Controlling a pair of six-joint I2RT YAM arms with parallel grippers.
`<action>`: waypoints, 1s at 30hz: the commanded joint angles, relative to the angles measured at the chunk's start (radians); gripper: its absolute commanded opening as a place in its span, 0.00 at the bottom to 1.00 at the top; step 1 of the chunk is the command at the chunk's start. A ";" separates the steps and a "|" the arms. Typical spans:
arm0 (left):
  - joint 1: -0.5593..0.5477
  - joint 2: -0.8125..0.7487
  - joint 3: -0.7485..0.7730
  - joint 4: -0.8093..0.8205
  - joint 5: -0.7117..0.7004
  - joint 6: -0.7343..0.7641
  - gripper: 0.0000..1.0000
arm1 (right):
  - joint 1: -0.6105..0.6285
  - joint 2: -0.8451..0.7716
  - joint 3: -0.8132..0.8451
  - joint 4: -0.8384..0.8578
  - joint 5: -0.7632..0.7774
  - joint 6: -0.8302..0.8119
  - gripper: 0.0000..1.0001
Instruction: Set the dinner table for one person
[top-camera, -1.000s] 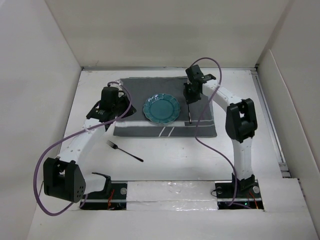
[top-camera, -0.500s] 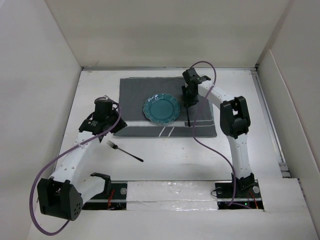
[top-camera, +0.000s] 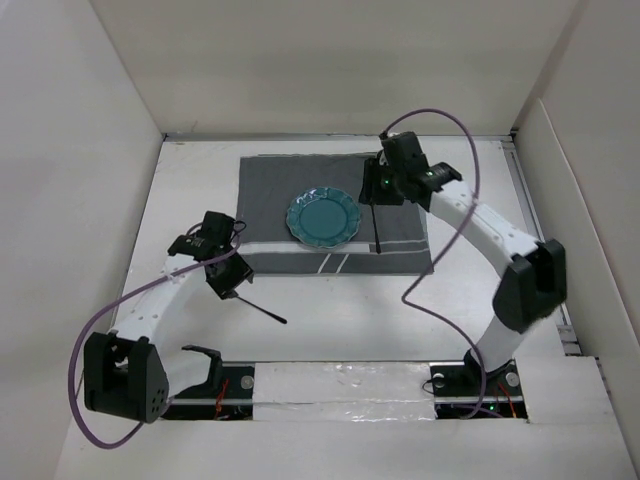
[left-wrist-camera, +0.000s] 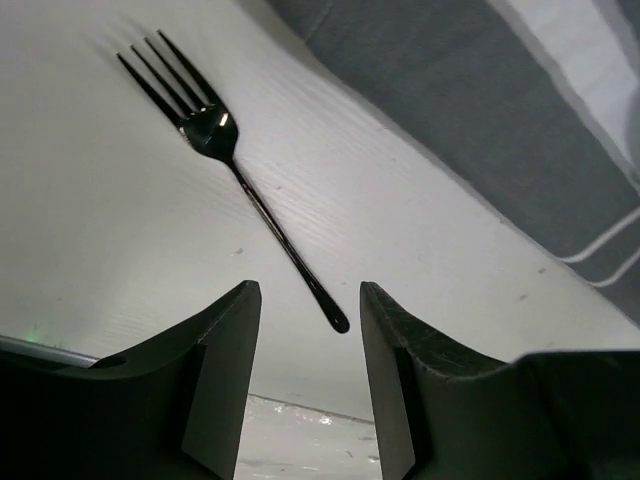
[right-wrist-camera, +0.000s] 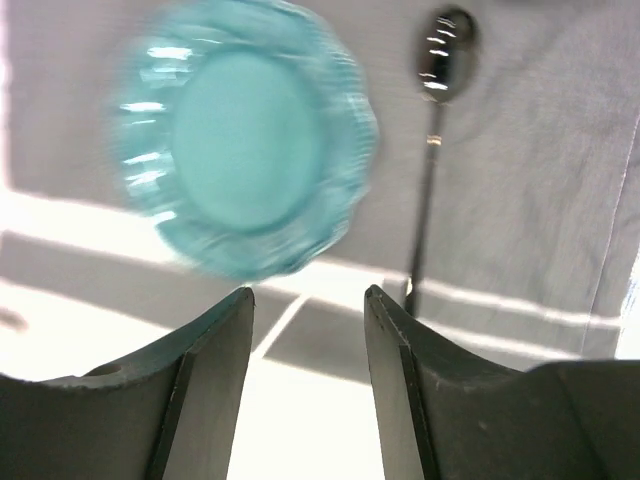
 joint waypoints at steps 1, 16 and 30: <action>0.001 0.038 -0.029 -0.068 -0.056 -0.098 0.42 | 0.023 -0.181 -0.102 0.142 -0.071 0.047 0.53; 0.001 0.174 -0.084 0.021 -0.110 -0.250 0.36 | 0.064 -0.502 -0.321 0.192 -0.203 0.052 0.53; -0.032 0.230 -0.155 0.104 -0.107 -0.287 0.08 | 0.097 -0.505 -0.298 0.193 -0.214 0.058 0.52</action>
